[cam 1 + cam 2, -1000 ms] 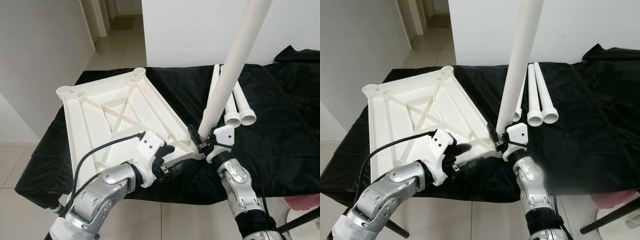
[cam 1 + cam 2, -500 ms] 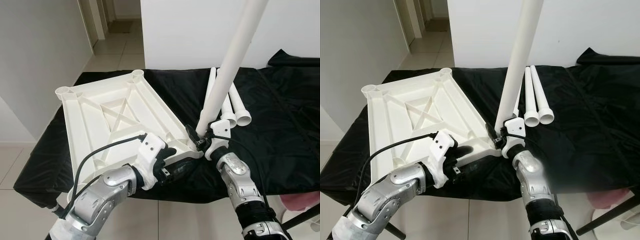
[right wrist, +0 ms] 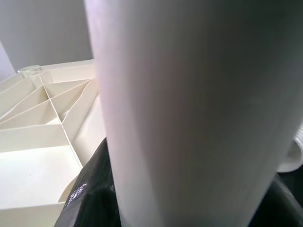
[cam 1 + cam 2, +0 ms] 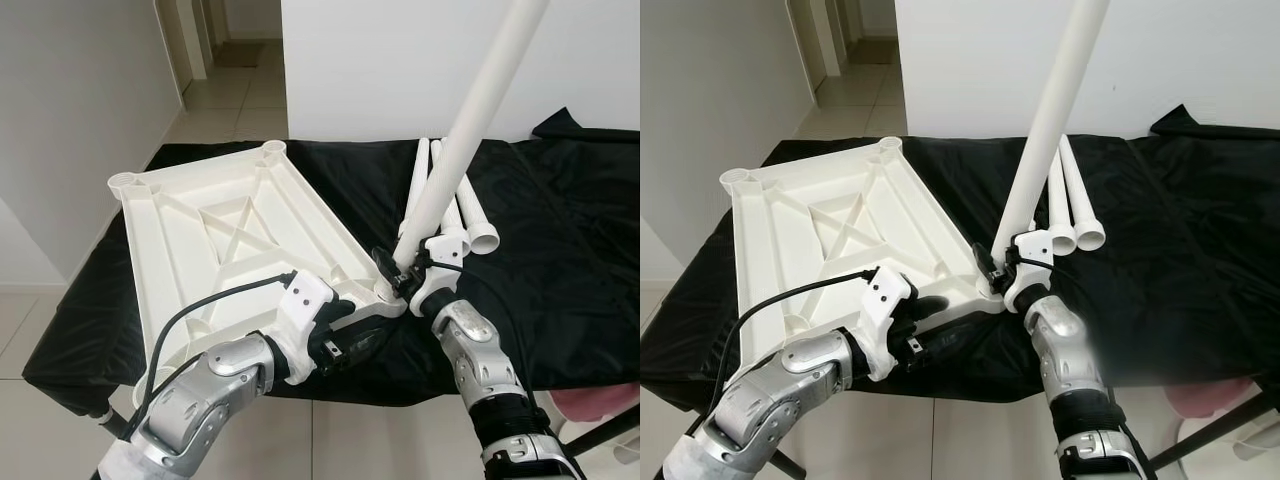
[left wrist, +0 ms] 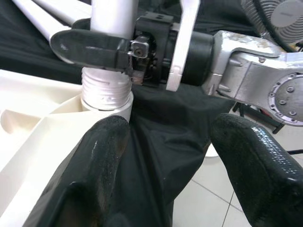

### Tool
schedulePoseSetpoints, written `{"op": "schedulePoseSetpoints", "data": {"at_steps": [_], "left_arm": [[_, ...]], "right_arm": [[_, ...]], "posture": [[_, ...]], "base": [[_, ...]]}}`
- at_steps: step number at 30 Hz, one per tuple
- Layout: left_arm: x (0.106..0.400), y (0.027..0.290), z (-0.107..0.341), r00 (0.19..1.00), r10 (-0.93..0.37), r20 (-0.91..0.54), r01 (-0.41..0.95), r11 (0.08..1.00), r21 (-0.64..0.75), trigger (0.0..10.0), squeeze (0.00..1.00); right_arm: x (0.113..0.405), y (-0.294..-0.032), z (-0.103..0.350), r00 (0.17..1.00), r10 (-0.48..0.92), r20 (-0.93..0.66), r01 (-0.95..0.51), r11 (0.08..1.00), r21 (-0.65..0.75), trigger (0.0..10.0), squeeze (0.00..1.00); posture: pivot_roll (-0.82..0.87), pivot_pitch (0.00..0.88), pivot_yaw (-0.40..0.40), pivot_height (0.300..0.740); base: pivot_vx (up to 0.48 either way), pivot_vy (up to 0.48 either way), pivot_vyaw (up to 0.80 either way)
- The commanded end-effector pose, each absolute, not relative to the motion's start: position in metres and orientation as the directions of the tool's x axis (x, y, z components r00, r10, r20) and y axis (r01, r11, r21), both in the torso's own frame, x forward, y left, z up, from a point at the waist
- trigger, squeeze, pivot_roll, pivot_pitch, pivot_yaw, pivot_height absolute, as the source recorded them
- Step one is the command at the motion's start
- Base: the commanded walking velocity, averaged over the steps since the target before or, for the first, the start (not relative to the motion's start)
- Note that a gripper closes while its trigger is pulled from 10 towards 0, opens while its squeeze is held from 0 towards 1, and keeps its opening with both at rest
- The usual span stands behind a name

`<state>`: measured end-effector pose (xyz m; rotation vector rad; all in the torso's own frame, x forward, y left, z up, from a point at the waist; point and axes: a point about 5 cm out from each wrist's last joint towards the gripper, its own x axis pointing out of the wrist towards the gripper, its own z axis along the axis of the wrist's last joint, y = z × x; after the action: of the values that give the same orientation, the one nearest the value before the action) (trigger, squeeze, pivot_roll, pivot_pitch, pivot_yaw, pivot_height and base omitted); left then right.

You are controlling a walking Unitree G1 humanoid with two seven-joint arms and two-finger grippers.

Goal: Building children table

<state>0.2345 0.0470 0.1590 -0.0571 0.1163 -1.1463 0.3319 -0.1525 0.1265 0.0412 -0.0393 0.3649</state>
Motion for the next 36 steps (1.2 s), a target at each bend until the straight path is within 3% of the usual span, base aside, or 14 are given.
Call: {"op": "schedulePoseSetpoints", "data": {"at_steps": [1,13,21,28,36], "left_arm": [[0.229,0.047,0.158,0.338,-0.939,-0.063,0.932,0.343,-0.116,10.0,0.0],[0.228,0.046,0.157,0.345,-0.937,-0.061,0.929,0.35,-0.117,10.0,0.0],[0.228,0.046,0.157,0.343,-0.937,-0.06,0.93,0.348,-0.117,10.0,0.0],[0.23,0.046,0.159,0.343,-0.938,-0.058,0.931,0.347,-0.111,10.0,0.0],[0.229,0.045,0.159,0.343,-0.938,-0.057,0.931,0.347,-0.114,10.0,0.0]], "right_arm": [[0.323,-0.158,0.087,0.932,0.327,-0.156,-0.317,0.945,0.085,10.0,0.0],[0.312,-0.159,0.095,0.888,0.453,-0.074,-0.457,0.856,-0.242,10.0,0.0],[0.308,-0.161,0.091,0.88,0.469,-0.074,-0.473,0.857,-0.206,10.0,0.0],[0.313,-0.167,0.086,0.897,0.43,-0.105,-0.436,0.899,-0.044,10.0,0.0],[0.315,-0.167,0.084,0.89,0.435,-0.138,-0.44,0.898,-0.008,10.0,0.0]], "posture": [[0.0,0.03,0.053,0.74],[0.0,0.034,0.041,0.74],[0.0,0.032,0.049,0.74],[-0.01,0.034,0.054,0.74],[0.0,0.036,0.053,0.74]], "base": [[0.0,0.0,0.0],[0.0,0.0,0.0],[0.0,0.0,0.0],[0.0,0.0,0.0],[0.0,0.0,0.0]]}}
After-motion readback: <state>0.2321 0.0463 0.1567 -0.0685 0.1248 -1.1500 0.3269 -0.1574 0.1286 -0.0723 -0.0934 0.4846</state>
